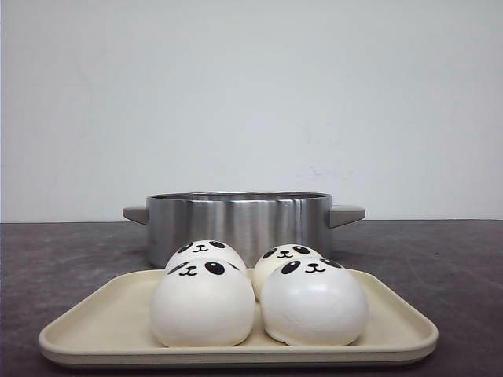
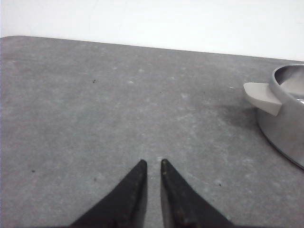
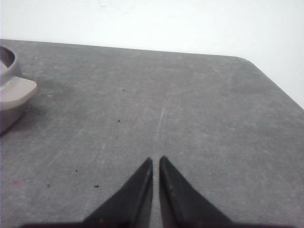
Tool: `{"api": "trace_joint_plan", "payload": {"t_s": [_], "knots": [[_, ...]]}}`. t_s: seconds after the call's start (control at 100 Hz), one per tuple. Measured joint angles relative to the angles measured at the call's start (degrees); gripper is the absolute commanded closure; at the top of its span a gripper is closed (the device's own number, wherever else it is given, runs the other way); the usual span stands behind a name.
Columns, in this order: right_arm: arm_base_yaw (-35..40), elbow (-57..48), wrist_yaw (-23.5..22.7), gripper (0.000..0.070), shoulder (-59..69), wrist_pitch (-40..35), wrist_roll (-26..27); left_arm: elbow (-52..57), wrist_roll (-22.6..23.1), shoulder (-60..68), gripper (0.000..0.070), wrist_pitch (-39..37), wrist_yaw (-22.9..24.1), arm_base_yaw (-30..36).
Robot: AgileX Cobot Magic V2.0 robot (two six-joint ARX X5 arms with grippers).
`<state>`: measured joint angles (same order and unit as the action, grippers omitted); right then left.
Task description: Steam buns
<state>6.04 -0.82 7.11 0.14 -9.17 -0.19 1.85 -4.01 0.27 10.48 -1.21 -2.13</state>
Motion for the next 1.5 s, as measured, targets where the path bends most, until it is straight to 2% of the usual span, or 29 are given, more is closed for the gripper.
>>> {"api": "trace_joint_plan", "payload": {"t_s": [1.32, 1.5], "knots": [[0.0, 0.0, 0.0, 0.0683, 0.0, 0.0, 0.0, 0.0, 0.0, 0.0, 0.0695, 0.0, 0.0, -1.3], [0.0, 0.0, 0.0, 0.0683, 0.0, 1.0, 2.9, 0.0, 0.0, 0.0, 0.0695, -1.1, 0.0, -1.3]]}}
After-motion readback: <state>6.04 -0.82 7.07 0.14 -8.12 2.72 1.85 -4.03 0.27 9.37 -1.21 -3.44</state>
